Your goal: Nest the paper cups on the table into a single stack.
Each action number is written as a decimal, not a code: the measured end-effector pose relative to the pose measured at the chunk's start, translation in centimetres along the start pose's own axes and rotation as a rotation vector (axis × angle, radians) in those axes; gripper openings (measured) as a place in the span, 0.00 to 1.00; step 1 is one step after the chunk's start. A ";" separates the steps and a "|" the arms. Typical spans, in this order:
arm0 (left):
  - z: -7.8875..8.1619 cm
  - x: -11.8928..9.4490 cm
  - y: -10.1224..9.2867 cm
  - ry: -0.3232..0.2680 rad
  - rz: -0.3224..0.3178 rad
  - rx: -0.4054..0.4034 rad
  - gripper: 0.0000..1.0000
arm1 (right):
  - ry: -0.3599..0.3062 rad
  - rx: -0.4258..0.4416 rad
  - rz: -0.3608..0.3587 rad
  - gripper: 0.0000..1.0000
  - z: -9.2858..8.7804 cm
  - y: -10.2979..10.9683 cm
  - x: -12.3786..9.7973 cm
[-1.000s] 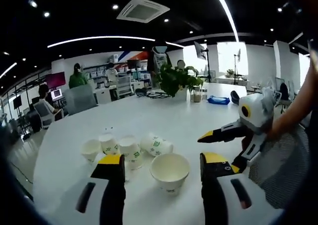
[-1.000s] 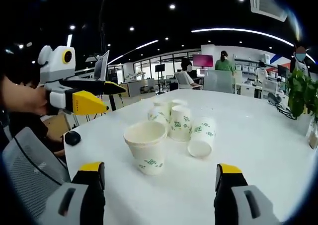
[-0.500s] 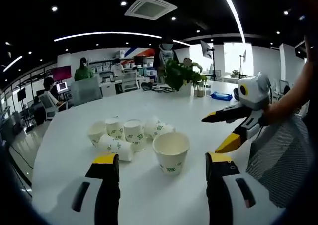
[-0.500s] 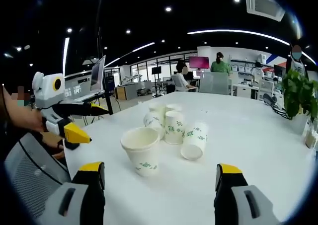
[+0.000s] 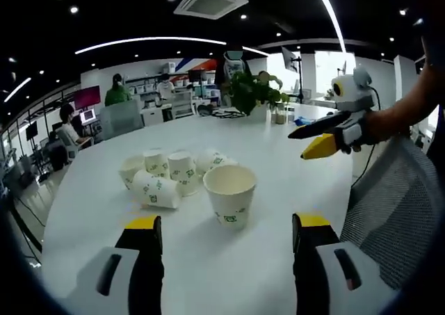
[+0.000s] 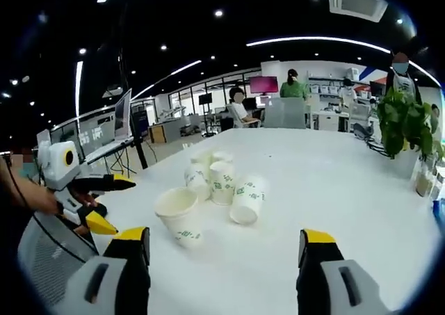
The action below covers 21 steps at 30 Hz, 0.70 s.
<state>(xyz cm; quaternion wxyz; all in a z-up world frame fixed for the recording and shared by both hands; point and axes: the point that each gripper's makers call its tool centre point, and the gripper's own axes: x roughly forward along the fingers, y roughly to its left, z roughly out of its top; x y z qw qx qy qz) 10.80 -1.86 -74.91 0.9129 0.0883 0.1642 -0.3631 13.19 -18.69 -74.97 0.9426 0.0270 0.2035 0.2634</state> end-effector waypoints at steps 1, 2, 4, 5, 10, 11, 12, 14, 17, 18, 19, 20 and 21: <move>-0.1 0.1 0.0 0.000 -0.002 0.004 0.76 | -0.005 0.002 -0.004 0.87 0.3 -0.4 0.2; -0.1 0.1 0.1 -0.004 0.000 0.005 0.76 | -0.007 -0.004 -0.008 0.87 0.6 -0.5 0.5; -0.3 0.2 0.3 -0.007 -0.001 -0.003 0.76 | -0.008 -0.014 -0.010 0.85 0.8 -0.7 0.8; -0.4 0.2 0.4 -0.007 0.002 -0.006 0.76 | -0.002 -0.027 -0.008 0.85 0.9 -0.9 1.3; -0.4 0.3 0.5 -0.012 0.009 -0.016 0.77 | -0.006 -0.039 -0.010 0.82 1.5 -1.0 2.5; -0.4 0.3 0.6 -0.014 0.011 -0.021 0.78 | -0.007 -0.043 -0.011 0.82 1.7 -1.1 2.8; -0.3 0.3 0.7 -0.020 0.015 -0.025 0.79 | -0.009 -0.043 -0.017 0.80 1.9 -1.5 3.1; -0.4 0.3 0.9 -0.023 0.016 -0.034 0.79 | -0.012 -0.035 -0.018 0.79 2.2 -1.7 3.4; -0.2 0.2 0.8 -0.029 0.013 -0.040 0.79 | -0.010 -0.022 -0.022 0.77 2.4 -2.2 4.0; -0.2 0.2 0.7 -0.032 0.012 -0.042 0.79 | -0.006 -0.018 -0.021 0.76 2.4 -2.3 4.2; -0.3 0.2 0.7 -0.032 0.011 -0.043 0.80 | -0.007 -0.015 -0.022 0.76 2.5 -2.4 4.3; -0.3 0.2 0.7 -0.032 0.009 -0.043 0.80 | -0.008 -0.009 -0.022 0.75 2.6 -2.6 4.4; -0.4 0.3 0.7 -0.031 0.006 -0.043 0.80 | -0.005 0.009 -0.021 0.75 2.6 -2.8 4.6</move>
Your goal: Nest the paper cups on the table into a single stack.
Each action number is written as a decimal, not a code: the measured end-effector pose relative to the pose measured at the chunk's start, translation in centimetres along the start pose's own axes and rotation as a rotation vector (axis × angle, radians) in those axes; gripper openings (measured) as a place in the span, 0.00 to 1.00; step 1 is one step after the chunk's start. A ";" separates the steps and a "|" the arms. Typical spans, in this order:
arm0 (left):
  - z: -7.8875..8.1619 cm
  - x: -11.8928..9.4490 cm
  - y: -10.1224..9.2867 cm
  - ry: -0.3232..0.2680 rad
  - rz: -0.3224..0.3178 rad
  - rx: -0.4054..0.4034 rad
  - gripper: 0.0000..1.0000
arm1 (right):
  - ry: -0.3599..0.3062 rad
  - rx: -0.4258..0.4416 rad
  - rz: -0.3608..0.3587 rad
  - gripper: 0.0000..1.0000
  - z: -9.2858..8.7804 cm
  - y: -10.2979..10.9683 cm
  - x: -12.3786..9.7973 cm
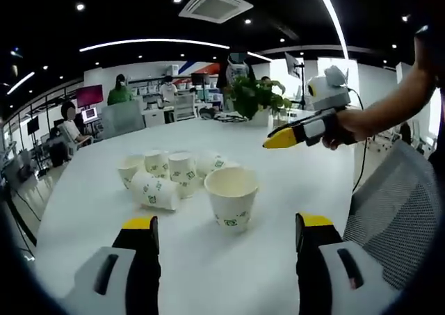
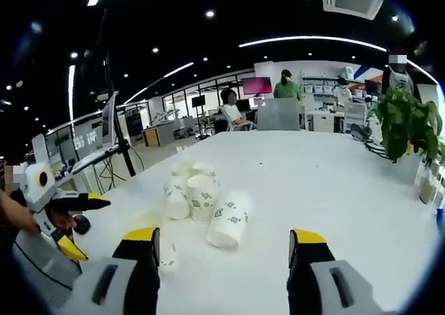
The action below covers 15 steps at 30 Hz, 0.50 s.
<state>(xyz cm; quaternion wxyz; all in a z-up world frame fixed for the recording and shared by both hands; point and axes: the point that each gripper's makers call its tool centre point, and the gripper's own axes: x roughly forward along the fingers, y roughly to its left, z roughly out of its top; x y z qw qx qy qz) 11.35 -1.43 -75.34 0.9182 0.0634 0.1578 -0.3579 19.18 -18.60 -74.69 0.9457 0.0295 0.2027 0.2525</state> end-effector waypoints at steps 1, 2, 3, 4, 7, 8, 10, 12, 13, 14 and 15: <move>-0.1 0.0 0.0 0.003 -0.002 -0.001 0.80 | -0.002 0.012 -0.002 0.74 0.1 -0.4 0.2; -0.1 0.0 -0.1 0.004 -0.003 -0.001 0.81 | -0.002 0.022 -0.003 0.73 0.1 -0.7 0.4; -0.1 0.1 -0.1 0.005 -0.002 -0.002 0.82 | 0.001 0.027 -0.006 0.73 -0.1 -1.1 0.7; -0.1 0.1 -0.1 0.005 -0.001 -0.006 0.82 | 0.004 0.031 -0.009 0.73 -0.2 -1.3 1.0; 0.0 0.0 -0.1 -0.001 0.004 -0.024 0.84 | 0.017 0.033 -0.009 0.73 -0.5 -1.6 1.5; 0.1 0.0 -0.2 -0.004 0.003 -0.026 0.85 | 0.026 0.025 -0.011 0.73 -0.7 -1.7 1.7; 0.0 0.0 -0.1 -0.004 0.006 -0.025 0.85 | 0.038 0.015 -0.009 0.72 -1.1 -1.9 2.3; 0.0 0.0 -0.1 -0.004 0.009 -0.030 0.85 | 0.051 0.008 -0.004 0.72 -1.2 -1.8 2.6; -0.1 0.0 -0.1 0.000 0.010 -0.032 0.85 | 0.057 0.002 -0.004 0.72 -1.3 -1.8 2.8; -0.1 0.1 -0.1 0.004 0.009 -0.035 0.85 | 0.060 0.002 -0.001 0.71 -1.3 -1.8 2.9; -0.1 0.1 -0.2 0.004 0.006 -0.041 0.85 | 0.063 0.005 0.000 0.71 -1.3 -1.8 3.2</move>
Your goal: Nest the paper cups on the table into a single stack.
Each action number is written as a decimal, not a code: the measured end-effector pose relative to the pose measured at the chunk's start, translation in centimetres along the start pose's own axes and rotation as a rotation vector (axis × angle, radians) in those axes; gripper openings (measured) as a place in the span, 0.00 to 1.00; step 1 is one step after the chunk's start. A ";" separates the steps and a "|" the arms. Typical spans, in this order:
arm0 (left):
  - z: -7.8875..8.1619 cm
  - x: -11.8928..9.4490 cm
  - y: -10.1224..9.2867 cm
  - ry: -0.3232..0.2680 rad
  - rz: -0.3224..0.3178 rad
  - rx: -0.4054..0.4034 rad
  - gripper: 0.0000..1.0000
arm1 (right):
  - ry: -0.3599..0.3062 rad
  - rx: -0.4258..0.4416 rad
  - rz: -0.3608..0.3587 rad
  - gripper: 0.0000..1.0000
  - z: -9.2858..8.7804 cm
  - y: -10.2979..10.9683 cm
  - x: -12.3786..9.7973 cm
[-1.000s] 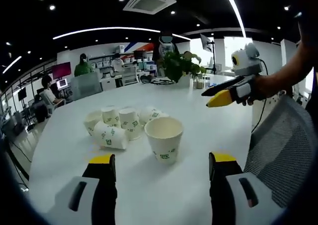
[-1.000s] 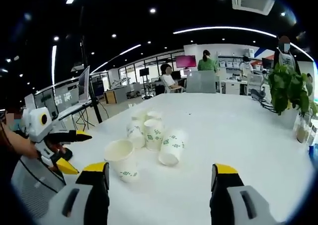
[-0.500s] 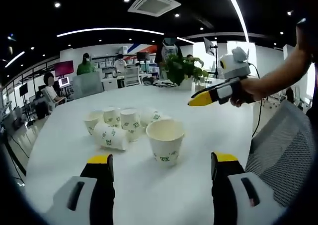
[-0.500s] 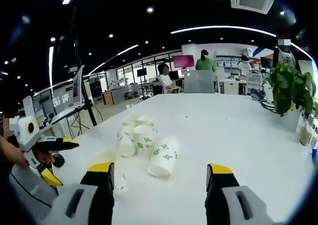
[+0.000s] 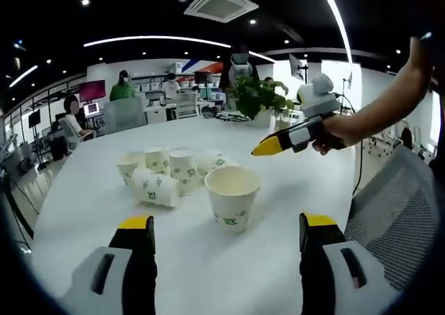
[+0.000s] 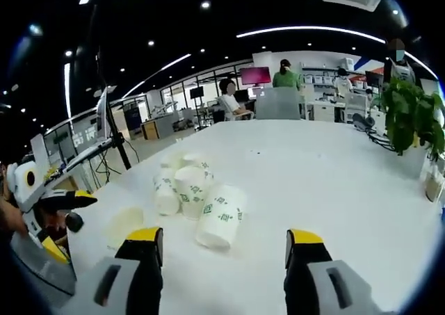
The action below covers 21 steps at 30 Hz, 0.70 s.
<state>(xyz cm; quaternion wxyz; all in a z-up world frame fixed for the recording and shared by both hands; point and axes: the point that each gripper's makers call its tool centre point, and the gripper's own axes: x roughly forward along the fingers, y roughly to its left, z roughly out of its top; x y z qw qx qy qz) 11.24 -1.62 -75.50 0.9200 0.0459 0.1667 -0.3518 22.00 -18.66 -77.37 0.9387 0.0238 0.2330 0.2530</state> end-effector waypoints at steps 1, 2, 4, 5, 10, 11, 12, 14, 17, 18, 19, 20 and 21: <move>0.0 0.0 0.0 0.000 -0.001 -0.002 0.85 | 0.002 0.002 0.000 0.70 0.0 0.0 0.1; 0.0 0.0 -0.2 0.001 -0.004 -0.002 0.86 | 0.008 0.011 0.000 0.69 0.0 -0.1 0.4; 0.0 0.1 -0.4 0.002 -0.010 0.003 0.86 | 0.012 0.024 -0.001 0.68 0.0 -0.1 0.9; 0.0 0.1 -0.5 0.003 -0.011 0.006 0.86 | 0.014 0.030 -0.005 0.68 0.1 -0.3 1.2; -0.1 0.1 -0.2 0.001 -0.010 -0.005 0.87 | 0.022 0.060 -0.032 0.66 0.3 -0.8 2.9; -0.1 0.1 -0.1 0.000 -0.011 -0.012 0.87 | 0.033 0.053 -0.033 0.66 0.2 -0.8 3.1; -0.1 0.0 -0.1 -0.002 -0.008 -0.016 0.87 | 0.041 0.050 -0.031 0.65 0.1 -0.8 3.4; 0.0 0.0 -0.1 -0.004 -0.006 -0.017 0.87 | 0.058 0.046 -0.024 0.65 -0.2 -0.6 3.9; 0.1 0.1 -0.1 -0.010 -0.006 -0.025 0.88 | 0.080 0.038 -0.017 0.64 -0.3 0.0 4.6; 0.1 0.1 -0.1 -0.010 -0.007 -0.026 0.88 | 0.089 0.036 -0.013 0.64 -0.5 0.1 4.4; 0.1 0.1 -0.1 -0.010 -0.011 -0.025 0.88 | 0.096 0.033 -0.012 0.64 -0.6 0.2 4.4; 0.1 0.1 -0.2 -0.010 -0.011 -0.024 0.88 | 0.103 0.029 -0.010 0.63 -0.8 0.3 4.5; 0.1 0.1 -0.1 -0.012 -0.014 -0.026 0.89 | 0.114 0.025 -0.006 0.63 -1.0 0.4 4.6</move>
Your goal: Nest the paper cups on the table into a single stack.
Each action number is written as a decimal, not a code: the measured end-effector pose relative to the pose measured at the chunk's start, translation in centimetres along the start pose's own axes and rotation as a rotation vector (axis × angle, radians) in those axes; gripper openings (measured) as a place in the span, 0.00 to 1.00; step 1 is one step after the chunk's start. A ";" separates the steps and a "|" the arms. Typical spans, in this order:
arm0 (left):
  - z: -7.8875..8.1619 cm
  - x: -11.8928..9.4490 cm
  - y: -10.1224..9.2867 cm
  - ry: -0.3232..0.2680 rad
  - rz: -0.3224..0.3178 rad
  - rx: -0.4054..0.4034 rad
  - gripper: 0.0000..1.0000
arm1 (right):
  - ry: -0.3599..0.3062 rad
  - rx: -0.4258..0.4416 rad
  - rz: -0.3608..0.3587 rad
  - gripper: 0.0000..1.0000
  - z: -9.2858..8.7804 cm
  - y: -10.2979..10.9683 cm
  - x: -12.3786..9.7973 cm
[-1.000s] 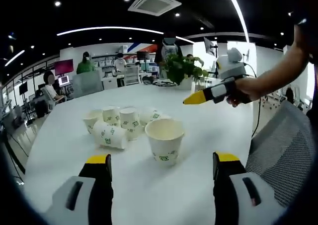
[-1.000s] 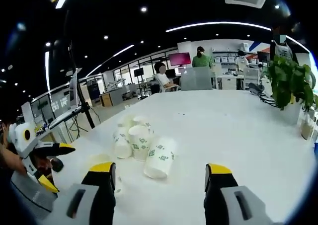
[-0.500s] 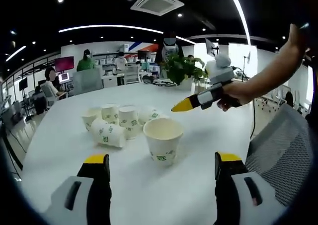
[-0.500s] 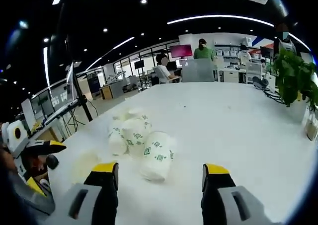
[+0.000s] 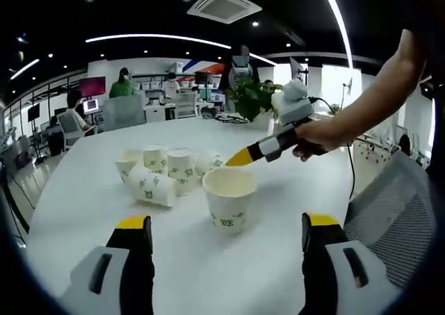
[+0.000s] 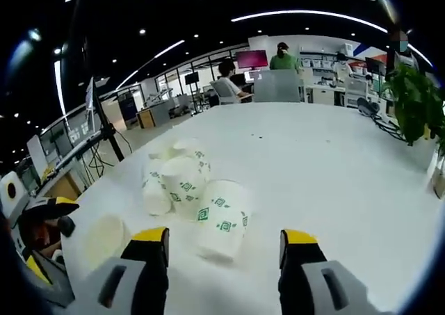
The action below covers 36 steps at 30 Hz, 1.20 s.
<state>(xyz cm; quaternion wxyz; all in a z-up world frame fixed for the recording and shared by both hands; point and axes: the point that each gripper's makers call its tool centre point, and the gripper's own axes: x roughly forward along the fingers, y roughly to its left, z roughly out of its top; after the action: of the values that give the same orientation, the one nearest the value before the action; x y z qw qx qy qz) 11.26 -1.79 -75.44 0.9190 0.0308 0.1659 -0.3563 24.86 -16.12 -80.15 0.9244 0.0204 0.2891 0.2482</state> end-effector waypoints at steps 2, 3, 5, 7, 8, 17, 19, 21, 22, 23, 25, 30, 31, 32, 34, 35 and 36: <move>0.1 0.0 0.0 -0.009 -0.001 -0.004 0.90 | 0.014 0.003 0.006 0.62 -0.4 0.1 0.4; 0.2 0.0 0.0 -0.010 -0.002 -0.004 0.90 | 0.017 0.016 0.013 0.60 -0.4 0.2 0.5; 0.1 0.0 0.0 -0.004 -0.001 0.001 0.89 | 0.002 0.047 0.016 0.57 -0.2 0.2 0.7; 0.0 0.0 0.0 0.000 0.001 0.005 0.89 | 0.008 0.070 0.019 0.57 -0.4 0.3 0.9; 0.1 0.0 0.0 -0.003 0.000 0.003 0.89 | 0.011 0.071 0.019 0.57 -0.5 0.3 1.0; -0.1 0.1 0.1 0.000 -0.003 -0.002 0.89 | 0.052 0.101 0.021 0.56 -0.9 0.3 1.6; -0.2 0.1 0.0 0.004 -0.005 -0.005 0.89 | 0.071 0.078 0.026 0.55 -1.1 0.4 2.0; -0.2 0.1 0.0 0.006 -0.006 -0.001 0.89 | 0.079 0.076 0.030 0.55 -1.2 0.7 2.3; -0.2 0.2 -0.1 0.008 -0.006 -0.001 0.89 | 0.081 0.076 0.035 0.55 -1.2 0.8 2.4; -0.3 0.2 -0.1 0.011 -0.007 -0.003 0.88 | 0.084 0.077 0.039 0.55 -1.3 0.8 2.6; -0.3 0.2 -0.2 0.013 -0.011 0.000 0.88 | 0.094 0.070 0.040 0.53 -1.5 0.9 2.6; -0.4 0.3 -0.5 0.022 -0.017 0.003 0.87 | 0.116 0.074 0.035 0.50 -1.9 1.1 2.9; -0.5 0.3 -0.5 0.026 -0.018 0.004 0.86 | 0.119 0.072 0.035 0.49 -2.0 1.0 2.8; -0.6 0.3 -0.6 0.029 -0.020 0.005 0.86 | 0.126 0.070 0.032 0.48 -2.2 1.0 2.8; -0.6 0.3 -0.7 0.033 -0.022 0.007 0.86 | 0.129 0.070 0.028 0.46 -2.2 1.0 3.1; -0.5 0.3 -0.8 0.032 -0.024 0.007 0.86 | 0.133 0.067 0.028 0.45 -2.3 1.1 3.2; -0.5 0.3 -0.8 0.032 -0.025 0.006 0.86 | 0.138 0.059 0.030 0.45 -2.4 1.2 3.3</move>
<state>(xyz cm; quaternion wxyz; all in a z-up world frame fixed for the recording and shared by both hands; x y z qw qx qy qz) 10.79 -2.51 -75.97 0.9117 0.0371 0.1797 -0.3677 25.37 -13.80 -83.69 0.8974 0.0349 0.3590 0.2541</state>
